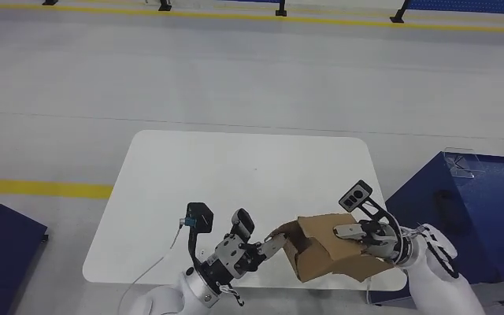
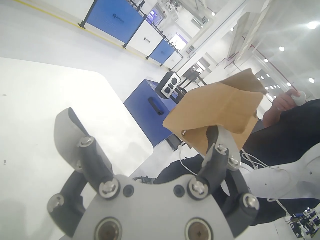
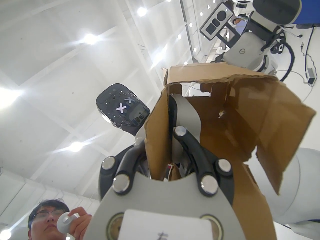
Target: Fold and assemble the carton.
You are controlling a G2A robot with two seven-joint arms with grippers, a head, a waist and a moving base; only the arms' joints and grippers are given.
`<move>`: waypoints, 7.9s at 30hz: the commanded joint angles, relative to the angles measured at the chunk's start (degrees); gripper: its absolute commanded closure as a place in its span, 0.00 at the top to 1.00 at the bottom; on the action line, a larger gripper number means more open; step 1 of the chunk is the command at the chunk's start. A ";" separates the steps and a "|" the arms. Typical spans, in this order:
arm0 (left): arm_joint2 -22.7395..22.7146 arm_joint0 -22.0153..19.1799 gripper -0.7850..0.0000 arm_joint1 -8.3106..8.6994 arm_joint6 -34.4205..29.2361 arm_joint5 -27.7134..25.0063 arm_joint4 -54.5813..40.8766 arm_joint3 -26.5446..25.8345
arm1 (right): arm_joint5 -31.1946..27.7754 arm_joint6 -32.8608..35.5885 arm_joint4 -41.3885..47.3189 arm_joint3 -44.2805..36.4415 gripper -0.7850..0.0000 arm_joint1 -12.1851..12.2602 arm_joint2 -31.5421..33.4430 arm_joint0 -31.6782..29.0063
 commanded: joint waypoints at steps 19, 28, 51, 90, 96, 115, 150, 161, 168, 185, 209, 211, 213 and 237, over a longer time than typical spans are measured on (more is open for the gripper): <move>-1.53 -0.39 1.00 -0.47 1.39 3.15 -1.70 -0.88 | -6.14 -0.85 -5.53 -1.57 0.00 0.30 2.26 -0.86; -3.38 4.76 1.00 -0.02 2.30 0.46 -1.82 -5.95 | -12.56 -2.45 -12.93 -3.61 0.00 0.41 2.85 -1.96; 4.38 0.01 1.00 -1.13 -2.24 7.27 6.02 -0.42 | -14.46 -0.71 -14.83 -4.50 0.00 0.66 2.60 -3.68; -5.15 3.46 1.00 -0.54 2.28 0.15 4.29 -2.99 | 13.37 -1.87 14.27 5.97 0.00 6.44 -13.18 6.28; -4.44 3.06 1.00 -0.50 -1.28 -0.12 2.96 -3.21 | 12.59 -1.09 15.82 7.02 0.00 7.98 -14.35 7.53; -1.89 1.39 1.00 -0.41 -8.38 -1.36 -0.36 -2.78 | 11.79 -0.30 15.09 8.39 0.00 9.92 -17.78 10.55; -14.94 8.06 1.00 0.74 -8.84 0.26 -7.59 -6.35 | 11.21 0.28 13.03 7.54 0.00 10.99 -19.68 11.21; -15.41 8.30 1.00 0.80 -8.61 -0.35 -7.25 -6.19 | 23.99 -28.25 28.94 8.43 0.00 10.58 -16.01 13.84; -15.41 8.30 1.00 0.80 -8.61 -0.35 -7.25 -6.19 | 22.71 -89.93 65.02 5.13 0.00 10.38 -13.98 14.43; -15.41 8.30 1.00 0.80 -8.61 -0.35 -7.25 -6.19 | -40.89 -156.19 98.85 1.35 0.00 8.62 -23.97 25.64; -15.41 8.30 1.00 0.80 -8.61 -0.35 -7.25 -6.19 | -6.44 -135.36 110.90 12.34 0.00 5.02 -17.92 29.60; -15.41 8.30 1.00 0.80 -8.61 -0.35 -7.25 -6.19 | 4.79 -131.42 108.03 12.71 0.00 5.69 -14.34 26.77; -15.41 8.30 1.00 0.80 -8.61 -0.35 -7.25 -6.19 | 16.50 -124.56 101.13 14.11 0.00 6.13 -11.56 24.88; -15.04 7.67 1.00 0.58 -11.17 4.98 -14.70 -1.47 | 42.17 -74.74 51.88 25.84 1.00 5.16 -14.11 28.90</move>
